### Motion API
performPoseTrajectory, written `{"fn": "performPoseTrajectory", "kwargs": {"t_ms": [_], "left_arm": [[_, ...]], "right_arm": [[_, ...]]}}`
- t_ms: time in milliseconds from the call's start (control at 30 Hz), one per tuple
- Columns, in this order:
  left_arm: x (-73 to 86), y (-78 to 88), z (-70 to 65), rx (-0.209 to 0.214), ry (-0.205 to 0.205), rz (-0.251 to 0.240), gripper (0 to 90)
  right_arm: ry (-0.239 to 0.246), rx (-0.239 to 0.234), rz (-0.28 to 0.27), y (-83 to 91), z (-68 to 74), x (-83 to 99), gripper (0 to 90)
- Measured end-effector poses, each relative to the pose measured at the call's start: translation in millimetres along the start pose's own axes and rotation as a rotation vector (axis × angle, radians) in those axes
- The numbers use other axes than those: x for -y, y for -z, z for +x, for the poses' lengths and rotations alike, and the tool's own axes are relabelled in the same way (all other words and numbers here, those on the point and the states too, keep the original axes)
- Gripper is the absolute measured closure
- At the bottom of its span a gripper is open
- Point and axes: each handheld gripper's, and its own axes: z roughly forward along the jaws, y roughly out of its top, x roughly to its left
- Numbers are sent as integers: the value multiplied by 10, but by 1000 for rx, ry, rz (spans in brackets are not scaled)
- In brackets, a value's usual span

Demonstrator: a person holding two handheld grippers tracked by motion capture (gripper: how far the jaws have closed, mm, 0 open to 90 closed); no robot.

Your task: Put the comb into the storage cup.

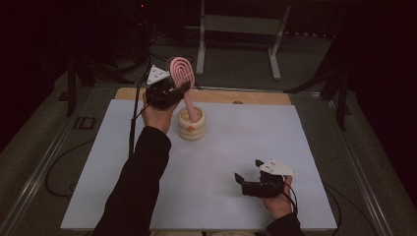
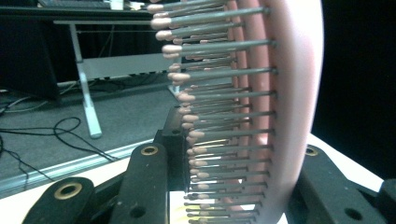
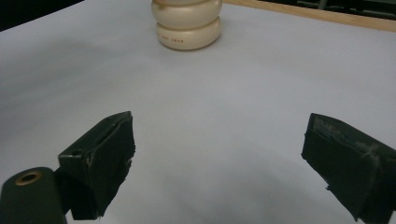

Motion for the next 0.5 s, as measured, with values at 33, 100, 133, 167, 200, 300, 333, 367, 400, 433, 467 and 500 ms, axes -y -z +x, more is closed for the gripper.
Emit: {"fn": "performPoseTrajectory", "kwargs": {"t_ms": [33,100,133,167,200,300,333,367,400,433,467,500], "left_arm": [[2,-13,5,-4,-1,4,649],[6,-43,15,-19,-2,9,649],[8,-53,25,-21,1,11,649],[8,-53,25,-21,1,11,649],[9,-73,36,-25,7,7,649],[10,-104,42,-33,6,7,649],[11,-119,41,-38,3,8,649],[13,-127,44,-40,2,9,649],[17,-144,47,-43,3,9,649],[18,-147,49,-45,1,10,649],[25,-157,55,-46,6,9,649],[30,-163,59,-47,10,8,649]], "right_arm": [[0,4,0,0,-3,1,92],[-6,6,-1,-2,-8,3,92],[-8,4,-2,-2,-9,3,92],[-8,4,-2,-2,-9,3,92],[-7,5,-2,-1,-9,2,92],[-6,5,-4,2,-17,2,92],[-7,6,-4,2,-19,3,92],[-10,7,-2,5,-26,4,92],[-11,6,-3,5,-30,5,92],[-11,6,-2,8,-33,5,92],[-11,6,-3,9,-34,5,92],[-10,6,-4,10,-36,5,92]]}}
